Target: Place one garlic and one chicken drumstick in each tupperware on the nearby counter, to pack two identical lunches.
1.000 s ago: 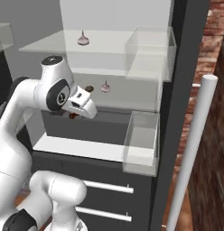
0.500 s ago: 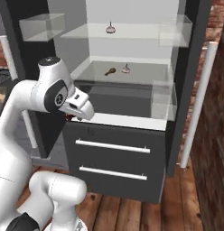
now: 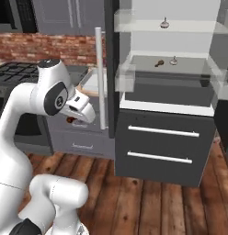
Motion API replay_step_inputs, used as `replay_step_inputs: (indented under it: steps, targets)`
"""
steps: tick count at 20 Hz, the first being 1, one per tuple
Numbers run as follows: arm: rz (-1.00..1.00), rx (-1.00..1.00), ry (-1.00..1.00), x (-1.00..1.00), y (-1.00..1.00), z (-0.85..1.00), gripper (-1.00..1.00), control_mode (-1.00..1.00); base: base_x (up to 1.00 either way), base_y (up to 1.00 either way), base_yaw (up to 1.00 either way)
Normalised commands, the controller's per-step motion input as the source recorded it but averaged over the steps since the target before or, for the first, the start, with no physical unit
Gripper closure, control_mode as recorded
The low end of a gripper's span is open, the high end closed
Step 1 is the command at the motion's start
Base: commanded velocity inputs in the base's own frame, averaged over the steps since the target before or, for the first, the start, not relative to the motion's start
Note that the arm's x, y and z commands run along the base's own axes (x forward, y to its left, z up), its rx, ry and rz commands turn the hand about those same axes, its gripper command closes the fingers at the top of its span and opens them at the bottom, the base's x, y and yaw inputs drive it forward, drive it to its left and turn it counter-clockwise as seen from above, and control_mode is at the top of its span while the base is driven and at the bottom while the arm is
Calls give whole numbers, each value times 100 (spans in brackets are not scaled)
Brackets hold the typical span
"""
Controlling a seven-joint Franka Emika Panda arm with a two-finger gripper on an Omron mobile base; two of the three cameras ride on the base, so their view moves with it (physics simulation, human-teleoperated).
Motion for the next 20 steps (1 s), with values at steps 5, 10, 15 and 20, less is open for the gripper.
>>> replay_step_inputs:
  steps: [5, 10, 15, 20]
  targets:
    - [0, 0, 0, 0, 0, 0, 100, 100, 58, 100, 4]
    - [0, 0, 0, 0, 0, 0, 100, 100, 100, 79, 0]
    - [0, 0, 0, 0, 0, 0, 100, 100, 100, -9, -7]
    - [0, 0, 0, 0, 0, 0, 100, 100, 100, -38, -14]
